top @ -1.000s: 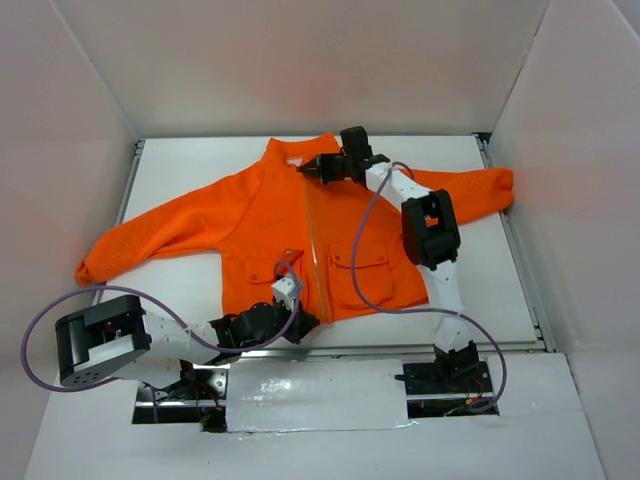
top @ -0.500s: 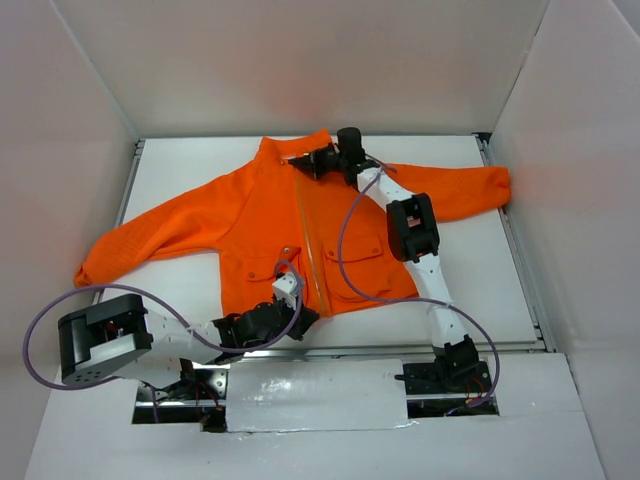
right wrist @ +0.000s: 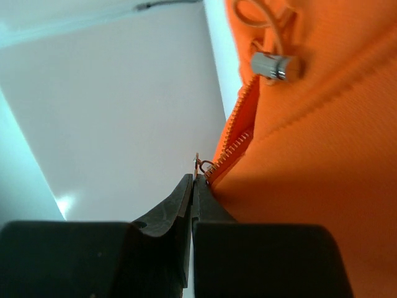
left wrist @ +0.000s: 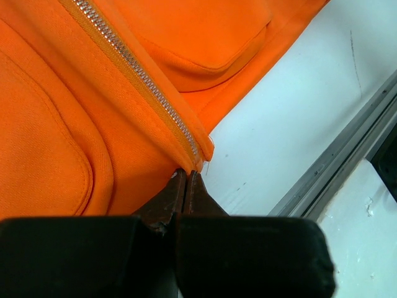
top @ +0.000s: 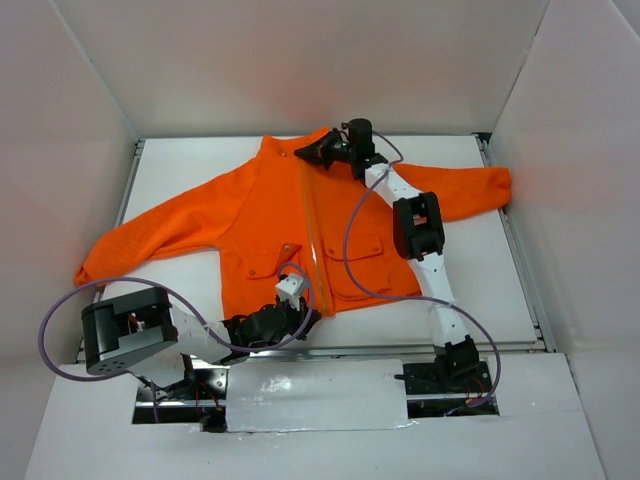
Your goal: Zip up the jacket
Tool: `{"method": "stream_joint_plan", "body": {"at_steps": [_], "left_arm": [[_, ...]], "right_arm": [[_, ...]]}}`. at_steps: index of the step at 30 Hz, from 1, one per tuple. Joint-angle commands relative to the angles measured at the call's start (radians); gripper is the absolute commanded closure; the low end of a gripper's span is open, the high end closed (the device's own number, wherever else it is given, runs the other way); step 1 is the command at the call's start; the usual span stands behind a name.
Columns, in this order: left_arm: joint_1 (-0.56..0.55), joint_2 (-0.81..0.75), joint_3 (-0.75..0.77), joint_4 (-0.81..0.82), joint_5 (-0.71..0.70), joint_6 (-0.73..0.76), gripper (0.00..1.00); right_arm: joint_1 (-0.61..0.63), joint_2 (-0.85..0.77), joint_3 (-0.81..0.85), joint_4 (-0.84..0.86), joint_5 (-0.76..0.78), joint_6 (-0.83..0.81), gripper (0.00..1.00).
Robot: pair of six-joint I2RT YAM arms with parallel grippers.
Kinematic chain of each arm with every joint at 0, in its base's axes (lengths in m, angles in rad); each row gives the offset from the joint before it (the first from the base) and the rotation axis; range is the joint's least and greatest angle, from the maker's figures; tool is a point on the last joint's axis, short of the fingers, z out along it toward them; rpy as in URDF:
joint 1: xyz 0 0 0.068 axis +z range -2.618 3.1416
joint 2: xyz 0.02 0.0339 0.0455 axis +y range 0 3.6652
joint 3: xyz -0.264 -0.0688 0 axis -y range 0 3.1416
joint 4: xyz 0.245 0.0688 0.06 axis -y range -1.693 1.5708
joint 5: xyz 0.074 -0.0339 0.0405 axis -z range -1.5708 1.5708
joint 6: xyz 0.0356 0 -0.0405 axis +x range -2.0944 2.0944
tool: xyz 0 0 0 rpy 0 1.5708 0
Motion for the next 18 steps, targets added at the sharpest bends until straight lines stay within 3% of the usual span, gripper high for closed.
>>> {"method": "stream_joint_plan", "body": {"at_steps": [1,4,7,9,12,15,18], "left_arm": [[-0.082,0.036,0.0,-0.014,0.293,-0.052,1.0],[-0.081,0.06,0.007,-0.008,0.294,-0.054,1.0],[-0.081,0.086,0.013,0.003,0.296,-0.06,1.0],[-0.081,0.099,0.018,0.004,0.299,-0.063,1.0],[-0.081,0.108,0.03,0.0,0.304,-0.061,1.0],[-0.081,0.113,0.03,0.004,0.302,-0.064,1.0],[-0.081,0.117,0.027,0.013,0.305,-0.064,1.0]], "right_arm": [[-0.097,-0.167,0.075,0.385,0.144,-0.087,1.0],[-0.126,-0.183,0.055,0.499,0.055,-0.049,1.0],[-0.145,-0.179,0.035,0.667,-0.045,0.1,1.0],[-0.154,-0.173,0.061,0.676,-0.098,0.163,1.0],[-0.157,-0.254,-0.005,0.413,-0.05,0.047,1.0],[-0.152,-0.285,-0.022,0.251,0.059,-0.106,1.0],[-0.157,-0.23,0.042,0.176,0.137,-0.134,1.0]]}}
